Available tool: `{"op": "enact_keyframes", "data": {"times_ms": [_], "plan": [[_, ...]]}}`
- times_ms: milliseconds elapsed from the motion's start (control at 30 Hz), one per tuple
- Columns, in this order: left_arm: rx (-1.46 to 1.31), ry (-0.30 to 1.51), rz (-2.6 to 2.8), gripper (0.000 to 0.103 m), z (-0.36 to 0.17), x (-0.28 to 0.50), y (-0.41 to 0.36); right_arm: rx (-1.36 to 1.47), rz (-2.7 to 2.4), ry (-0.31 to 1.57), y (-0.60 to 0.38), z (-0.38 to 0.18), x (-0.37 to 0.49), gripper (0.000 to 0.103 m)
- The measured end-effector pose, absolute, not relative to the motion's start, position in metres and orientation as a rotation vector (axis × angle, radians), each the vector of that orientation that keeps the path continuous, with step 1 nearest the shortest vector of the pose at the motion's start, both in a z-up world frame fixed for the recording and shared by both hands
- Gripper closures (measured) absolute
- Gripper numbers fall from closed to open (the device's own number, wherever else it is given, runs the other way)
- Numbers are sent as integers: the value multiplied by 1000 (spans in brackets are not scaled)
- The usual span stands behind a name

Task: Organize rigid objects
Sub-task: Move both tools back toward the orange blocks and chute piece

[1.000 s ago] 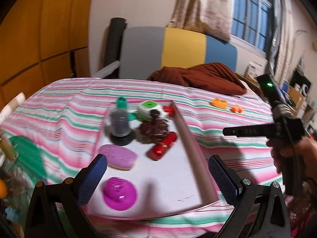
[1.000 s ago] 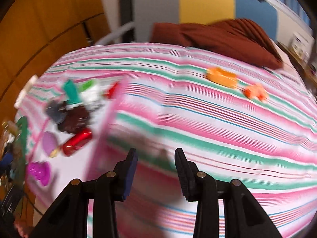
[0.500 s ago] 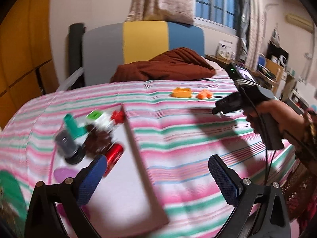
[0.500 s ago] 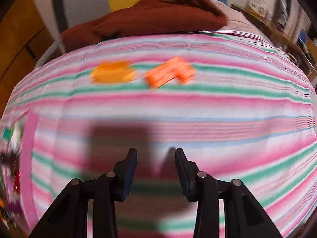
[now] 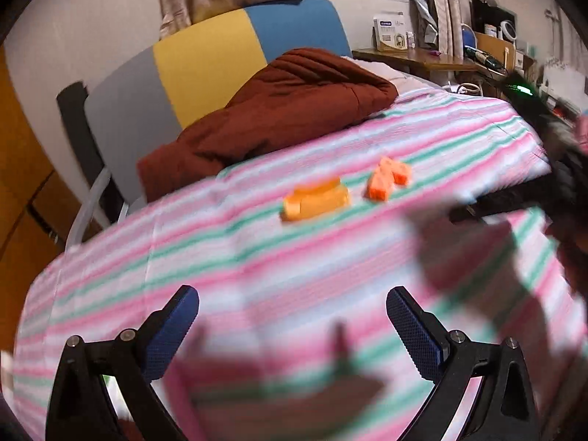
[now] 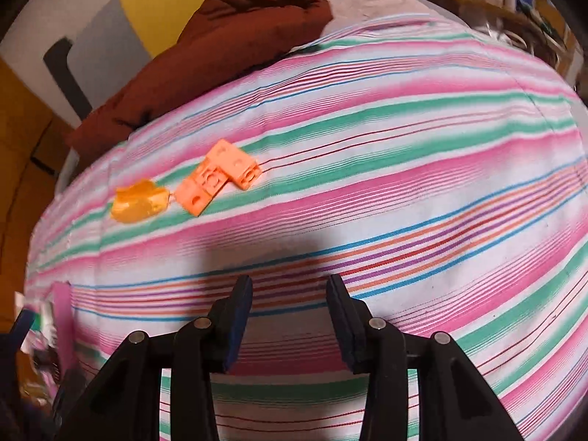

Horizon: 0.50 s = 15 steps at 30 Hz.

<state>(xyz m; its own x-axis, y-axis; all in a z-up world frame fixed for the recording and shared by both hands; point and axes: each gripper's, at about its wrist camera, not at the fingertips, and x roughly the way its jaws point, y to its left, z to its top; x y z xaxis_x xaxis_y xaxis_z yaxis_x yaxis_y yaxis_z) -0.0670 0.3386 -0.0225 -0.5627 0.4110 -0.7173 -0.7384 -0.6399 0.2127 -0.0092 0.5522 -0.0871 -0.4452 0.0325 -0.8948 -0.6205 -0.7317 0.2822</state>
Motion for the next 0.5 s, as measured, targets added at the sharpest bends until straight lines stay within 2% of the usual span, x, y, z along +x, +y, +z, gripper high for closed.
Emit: {"op": "enact_keyframes", "data": {"times_ms": [167,367,500], "plan": [[-802,716,2172,0,-31,-110,390,-1329,2177,919,566,-89,-5,61],[-870,827,2080,0,-62,-148,432,-1345,2178,899,566,-89,-9,61],[-940,730,1923,2,-72,-143,432,-1351,2175,889,566,-90,-11,61]]}}
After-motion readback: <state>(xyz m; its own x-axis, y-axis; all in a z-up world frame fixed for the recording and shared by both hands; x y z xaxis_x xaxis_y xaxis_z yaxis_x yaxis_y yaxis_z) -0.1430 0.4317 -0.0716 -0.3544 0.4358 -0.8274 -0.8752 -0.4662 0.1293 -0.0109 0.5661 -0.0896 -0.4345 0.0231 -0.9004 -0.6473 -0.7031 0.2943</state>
